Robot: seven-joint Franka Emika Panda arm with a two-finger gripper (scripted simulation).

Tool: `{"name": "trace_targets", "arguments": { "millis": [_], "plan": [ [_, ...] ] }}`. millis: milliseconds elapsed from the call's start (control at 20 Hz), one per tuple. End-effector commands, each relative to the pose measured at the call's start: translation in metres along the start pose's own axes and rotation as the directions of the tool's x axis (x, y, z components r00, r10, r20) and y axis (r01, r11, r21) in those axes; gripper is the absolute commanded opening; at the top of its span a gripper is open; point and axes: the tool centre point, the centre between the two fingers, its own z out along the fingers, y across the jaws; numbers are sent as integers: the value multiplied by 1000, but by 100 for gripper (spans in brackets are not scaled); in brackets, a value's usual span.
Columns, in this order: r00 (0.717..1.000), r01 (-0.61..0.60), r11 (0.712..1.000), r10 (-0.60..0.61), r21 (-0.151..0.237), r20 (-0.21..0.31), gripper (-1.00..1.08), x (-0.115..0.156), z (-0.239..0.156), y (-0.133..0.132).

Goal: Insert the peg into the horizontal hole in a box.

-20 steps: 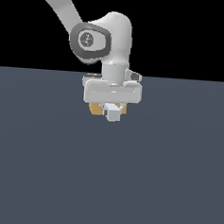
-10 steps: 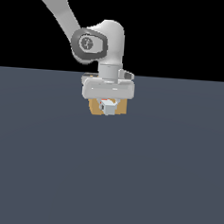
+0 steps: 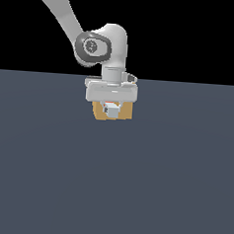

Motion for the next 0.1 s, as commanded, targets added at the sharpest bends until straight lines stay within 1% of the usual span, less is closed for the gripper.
{"name": "trace_targets", "arguments": {
  "millis": [0,50],
  "plan": [
    [1000,12,1000,-12,-5,-6,-100,10,-1,2],
    [1000,12,1000,-12,-5,-6,-100,9,-1,2]
  ]
}}
